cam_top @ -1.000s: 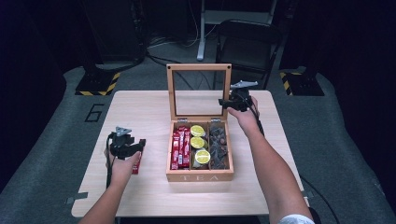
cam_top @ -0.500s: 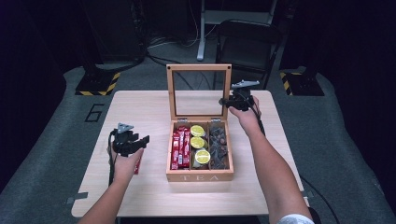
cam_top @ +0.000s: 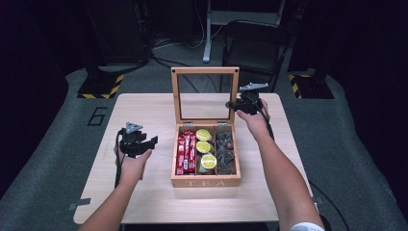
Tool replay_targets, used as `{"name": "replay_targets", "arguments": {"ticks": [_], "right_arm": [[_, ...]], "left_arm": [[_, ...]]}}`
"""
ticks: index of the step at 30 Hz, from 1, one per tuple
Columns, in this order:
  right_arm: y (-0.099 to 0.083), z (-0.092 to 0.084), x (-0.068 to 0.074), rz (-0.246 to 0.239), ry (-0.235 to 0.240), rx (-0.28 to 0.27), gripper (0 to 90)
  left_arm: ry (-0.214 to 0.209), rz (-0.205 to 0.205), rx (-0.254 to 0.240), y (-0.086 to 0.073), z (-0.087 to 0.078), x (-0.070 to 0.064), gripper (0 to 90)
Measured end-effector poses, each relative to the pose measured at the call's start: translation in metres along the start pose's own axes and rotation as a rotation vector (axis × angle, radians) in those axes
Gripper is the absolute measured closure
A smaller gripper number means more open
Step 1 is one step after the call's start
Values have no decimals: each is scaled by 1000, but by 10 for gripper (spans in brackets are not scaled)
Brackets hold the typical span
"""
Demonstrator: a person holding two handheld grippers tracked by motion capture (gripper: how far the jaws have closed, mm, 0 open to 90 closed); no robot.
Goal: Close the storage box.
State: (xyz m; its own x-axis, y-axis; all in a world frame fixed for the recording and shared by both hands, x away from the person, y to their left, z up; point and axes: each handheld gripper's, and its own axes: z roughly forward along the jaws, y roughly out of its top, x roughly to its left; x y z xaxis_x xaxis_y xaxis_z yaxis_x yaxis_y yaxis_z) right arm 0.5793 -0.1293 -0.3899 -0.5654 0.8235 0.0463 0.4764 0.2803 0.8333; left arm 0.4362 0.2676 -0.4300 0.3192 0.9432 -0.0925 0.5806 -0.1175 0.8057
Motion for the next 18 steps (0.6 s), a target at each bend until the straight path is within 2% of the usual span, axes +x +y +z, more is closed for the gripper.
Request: {"name": "replay_targets", "arguments": {"ticks": [5, 10, 18], "right_arm": [[-1, -3, 1, -11, 0, -4, 641], [-4, -6, 4, -2, 3, -21, 646], [-8, -12, 9, -29, -16, -31, 647]], "left_arm": [[-8, -4, -18, 6, 0, -3, 482], [-12, 15, -23, 16, 1, -8, 482], [-42, 51, -37, 35, 4, -18, 482]]}}
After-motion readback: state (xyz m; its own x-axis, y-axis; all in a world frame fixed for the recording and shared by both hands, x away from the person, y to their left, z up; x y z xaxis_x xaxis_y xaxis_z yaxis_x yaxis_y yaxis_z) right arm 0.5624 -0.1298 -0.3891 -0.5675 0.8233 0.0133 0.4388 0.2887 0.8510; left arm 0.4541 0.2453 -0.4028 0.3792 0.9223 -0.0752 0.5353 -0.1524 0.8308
